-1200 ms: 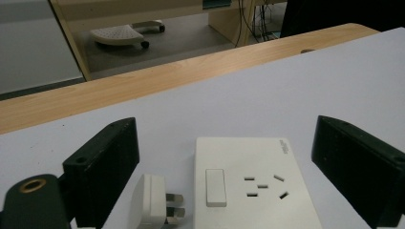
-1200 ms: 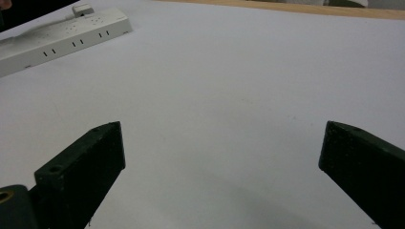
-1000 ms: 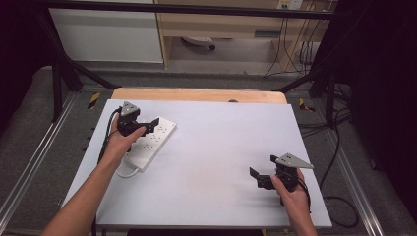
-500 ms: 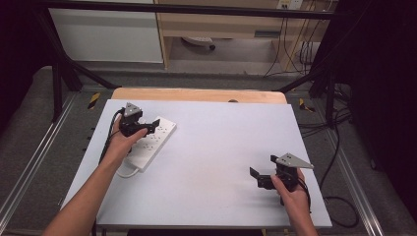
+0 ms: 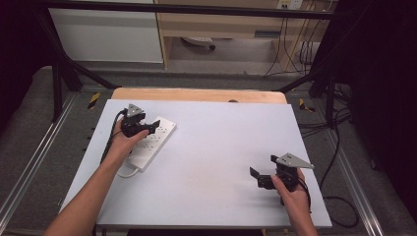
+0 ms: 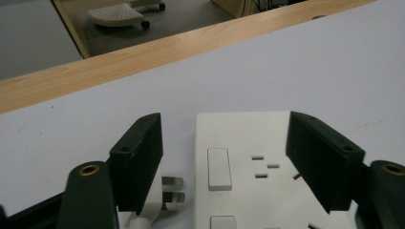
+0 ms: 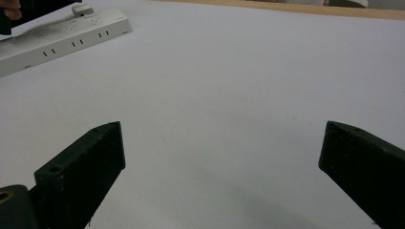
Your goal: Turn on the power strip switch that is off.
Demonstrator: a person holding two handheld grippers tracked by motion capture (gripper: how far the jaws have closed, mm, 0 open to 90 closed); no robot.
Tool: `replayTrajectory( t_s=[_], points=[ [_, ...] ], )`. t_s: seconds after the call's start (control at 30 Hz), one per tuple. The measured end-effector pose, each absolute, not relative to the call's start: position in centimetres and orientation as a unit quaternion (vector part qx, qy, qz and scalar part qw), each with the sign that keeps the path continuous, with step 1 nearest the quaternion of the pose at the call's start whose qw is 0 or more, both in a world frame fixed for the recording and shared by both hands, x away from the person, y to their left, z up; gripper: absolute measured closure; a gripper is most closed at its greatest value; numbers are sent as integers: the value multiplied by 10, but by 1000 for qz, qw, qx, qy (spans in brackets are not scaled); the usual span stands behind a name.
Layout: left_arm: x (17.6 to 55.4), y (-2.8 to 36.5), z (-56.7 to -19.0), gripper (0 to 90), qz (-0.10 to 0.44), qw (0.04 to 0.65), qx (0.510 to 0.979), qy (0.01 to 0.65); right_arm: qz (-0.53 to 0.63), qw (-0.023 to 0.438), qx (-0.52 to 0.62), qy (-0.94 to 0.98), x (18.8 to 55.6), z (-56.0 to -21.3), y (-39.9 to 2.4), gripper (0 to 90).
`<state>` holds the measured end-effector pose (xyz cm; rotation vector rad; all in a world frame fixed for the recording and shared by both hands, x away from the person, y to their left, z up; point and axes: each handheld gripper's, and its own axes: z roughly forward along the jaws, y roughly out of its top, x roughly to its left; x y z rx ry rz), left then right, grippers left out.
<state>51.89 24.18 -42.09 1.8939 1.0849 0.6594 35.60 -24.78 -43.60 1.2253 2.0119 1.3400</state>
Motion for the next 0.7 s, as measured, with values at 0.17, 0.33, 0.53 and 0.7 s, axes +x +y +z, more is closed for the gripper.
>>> replayTrajectory(
  t_s=[0.17,0.33,0.53,0.7],
  points=[
    [519,241,-422,446,263,410,760,429,481,212,442,727,356,-436,-248,22],
    [520,242,-424,551,256,407,763,433,481,212,442,727,356,-436,-248,22],
    [521,245,-427,653,248,400,765,439,481,212,442,726,356,-436,-248,22],
    [523,249,-427,746,240,404,762,445,481,212,441,727,356,-436,-248,22]
  ],
)
